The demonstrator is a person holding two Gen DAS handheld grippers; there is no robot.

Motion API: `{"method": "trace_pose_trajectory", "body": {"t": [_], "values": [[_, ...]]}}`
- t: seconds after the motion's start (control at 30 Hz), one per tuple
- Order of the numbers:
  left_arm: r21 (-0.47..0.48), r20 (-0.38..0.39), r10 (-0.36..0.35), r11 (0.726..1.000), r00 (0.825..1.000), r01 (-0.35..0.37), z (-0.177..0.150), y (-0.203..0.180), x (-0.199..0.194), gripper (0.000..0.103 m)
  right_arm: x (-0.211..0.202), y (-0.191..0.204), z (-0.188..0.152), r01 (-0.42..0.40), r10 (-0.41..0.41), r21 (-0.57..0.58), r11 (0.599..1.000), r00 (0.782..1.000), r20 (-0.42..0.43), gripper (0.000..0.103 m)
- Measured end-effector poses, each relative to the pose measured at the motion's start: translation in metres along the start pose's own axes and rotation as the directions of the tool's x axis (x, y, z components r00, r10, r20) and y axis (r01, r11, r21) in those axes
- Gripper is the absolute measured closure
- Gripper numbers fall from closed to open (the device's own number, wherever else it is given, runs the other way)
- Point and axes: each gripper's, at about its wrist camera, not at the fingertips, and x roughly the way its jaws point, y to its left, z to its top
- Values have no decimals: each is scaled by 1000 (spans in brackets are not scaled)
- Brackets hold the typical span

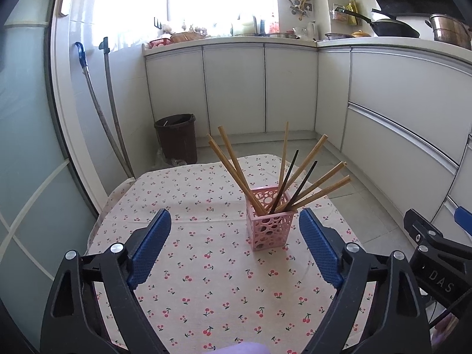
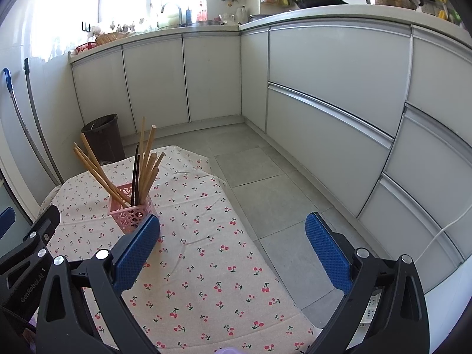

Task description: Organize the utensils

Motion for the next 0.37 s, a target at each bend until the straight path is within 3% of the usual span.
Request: {"method": "trace_pose_trajectory", "body": {"t": [0.1, 0.23, 0.37], "values": [[3, -4, -4, 1000, 1000, 4, 1, 0, 0, 19, 1, 0, 0, 0, 0, -1, 1000, 1000, -2, 7], [-6, -23, 3, 1000, 1000, -3, 4, 0, 2, 8, 2, -1, 0, 3, -2, 2, 1000, 1000, -5, 7], [-8, -8, 7, 1000, 1000, -7, 5, 0, -1, 7, 3, -3, 0, 3, -3, 6, 1000, 1000, -7, 7]]}}
